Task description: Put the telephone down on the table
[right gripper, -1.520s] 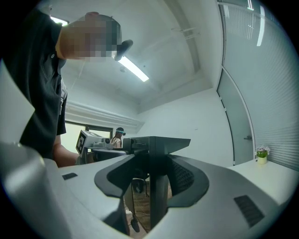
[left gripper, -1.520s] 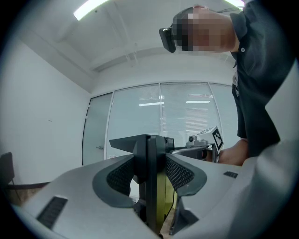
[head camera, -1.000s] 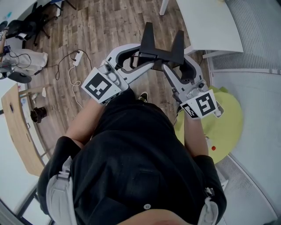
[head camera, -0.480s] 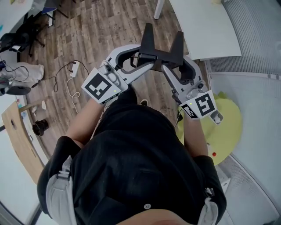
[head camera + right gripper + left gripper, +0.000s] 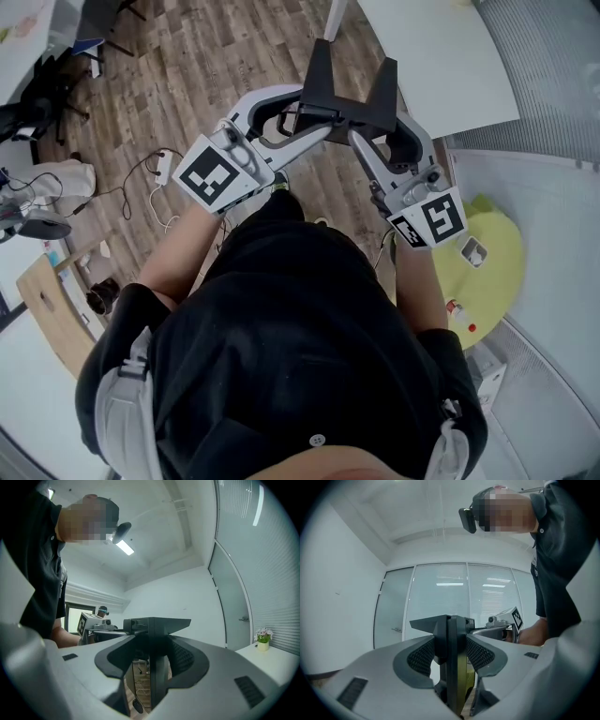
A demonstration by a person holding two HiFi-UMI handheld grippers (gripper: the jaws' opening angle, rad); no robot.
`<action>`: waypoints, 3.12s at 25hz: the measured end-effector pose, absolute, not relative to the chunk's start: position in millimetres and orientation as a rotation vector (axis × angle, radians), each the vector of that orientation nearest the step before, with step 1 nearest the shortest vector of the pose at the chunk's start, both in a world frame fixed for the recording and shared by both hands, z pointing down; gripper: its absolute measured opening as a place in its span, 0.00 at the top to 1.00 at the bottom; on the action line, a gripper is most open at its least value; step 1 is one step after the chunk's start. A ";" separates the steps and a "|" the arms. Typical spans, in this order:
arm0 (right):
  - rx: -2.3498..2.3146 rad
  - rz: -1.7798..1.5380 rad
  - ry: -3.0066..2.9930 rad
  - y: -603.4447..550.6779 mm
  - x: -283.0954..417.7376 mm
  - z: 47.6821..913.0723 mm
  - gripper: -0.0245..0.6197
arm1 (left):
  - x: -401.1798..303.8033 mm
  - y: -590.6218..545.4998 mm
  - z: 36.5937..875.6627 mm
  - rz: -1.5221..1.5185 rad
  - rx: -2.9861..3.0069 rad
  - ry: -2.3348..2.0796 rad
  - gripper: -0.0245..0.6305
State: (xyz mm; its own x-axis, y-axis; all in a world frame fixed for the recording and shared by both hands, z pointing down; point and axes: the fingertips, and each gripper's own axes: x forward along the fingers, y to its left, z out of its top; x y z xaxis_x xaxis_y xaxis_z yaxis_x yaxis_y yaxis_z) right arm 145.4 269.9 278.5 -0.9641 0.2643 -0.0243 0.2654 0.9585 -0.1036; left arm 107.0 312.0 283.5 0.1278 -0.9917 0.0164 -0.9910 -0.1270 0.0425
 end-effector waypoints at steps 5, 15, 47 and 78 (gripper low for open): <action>0.349 -0.175 3.097 269.1 146.5 293.2 0.62 | 106.4 309.4 297.1 -0.009 2.371 -1.995 0.63; 0.303 -0.182 3.094 268.6 100.1 299.9 0.62 | 59.7 308.7 305.2 -0.005 2.404 -1.958 0.63; 0.334 -0.249 3.074 16.2 -73.6 296.0 0.62 | -112.2 59.3 302.8 0.043 2.369 -1.944 0.63; -0.735 -0.413 3.028 -191.2 -123.0 341.2 0.62 | -179.8 -180.7 350.9 0.082 2.771 -0.994 0.63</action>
State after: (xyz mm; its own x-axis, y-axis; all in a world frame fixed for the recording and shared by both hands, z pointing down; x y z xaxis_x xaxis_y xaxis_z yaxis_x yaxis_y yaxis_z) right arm -123.0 -191.2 341.2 -0.8908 -0.4500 0.0632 -0.4505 0.8563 -0.2527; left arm -179.8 -180.7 350.9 0.7727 -0.6237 0.1179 -0.6346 -0.7550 0.1650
